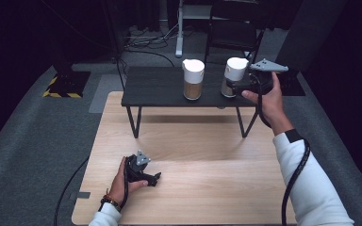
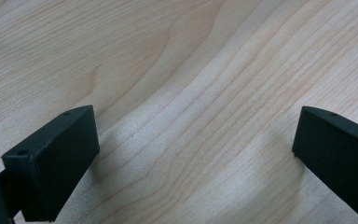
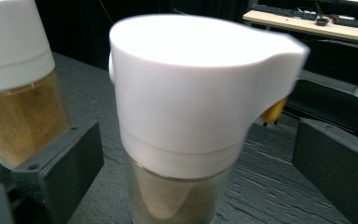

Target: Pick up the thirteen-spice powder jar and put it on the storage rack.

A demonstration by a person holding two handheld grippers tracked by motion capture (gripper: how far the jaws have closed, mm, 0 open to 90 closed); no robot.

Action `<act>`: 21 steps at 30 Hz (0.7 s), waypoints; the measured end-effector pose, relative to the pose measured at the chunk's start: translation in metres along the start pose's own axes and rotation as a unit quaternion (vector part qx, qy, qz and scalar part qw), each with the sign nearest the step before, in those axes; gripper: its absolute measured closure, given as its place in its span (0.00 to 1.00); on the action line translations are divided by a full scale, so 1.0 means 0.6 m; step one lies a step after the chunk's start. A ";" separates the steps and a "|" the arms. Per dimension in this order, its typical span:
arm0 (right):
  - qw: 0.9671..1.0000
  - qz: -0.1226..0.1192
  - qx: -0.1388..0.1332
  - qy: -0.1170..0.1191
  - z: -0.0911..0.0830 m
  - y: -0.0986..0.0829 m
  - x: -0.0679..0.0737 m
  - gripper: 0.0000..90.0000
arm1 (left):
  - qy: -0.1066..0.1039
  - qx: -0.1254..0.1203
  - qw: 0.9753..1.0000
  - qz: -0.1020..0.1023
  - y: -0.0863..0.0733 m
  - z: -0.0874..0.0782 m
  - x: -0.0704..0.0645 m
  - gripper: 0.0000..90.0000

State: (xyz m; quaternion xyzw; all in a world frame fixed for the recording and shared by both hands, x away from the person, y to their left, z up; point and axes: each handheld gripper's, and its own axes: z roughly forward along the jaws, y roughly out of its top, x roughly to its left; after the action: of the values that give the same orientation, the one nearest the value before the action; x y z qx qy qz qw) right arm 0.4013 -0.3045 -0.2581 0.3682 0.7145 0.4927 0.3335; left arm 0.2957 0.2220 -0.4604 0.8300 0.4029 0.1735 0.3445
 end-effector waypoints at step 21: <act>1.000 -0.021 -0.012 -0.002 -0.073 0.001 -0.002 0.01 | 0.000 -0.001 1.000 0.001 0.000 0.000 0.000 0.00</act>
State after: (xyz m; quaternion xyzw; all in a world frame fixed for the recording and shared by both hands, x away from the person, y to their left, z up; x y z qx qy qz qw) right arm 0.3654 -0.3254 -0.2444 0.3504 0.7156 0.4930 0.3494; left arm 0.2957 0.2220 -0.4605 0.8300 0.4023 0.1740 0.3448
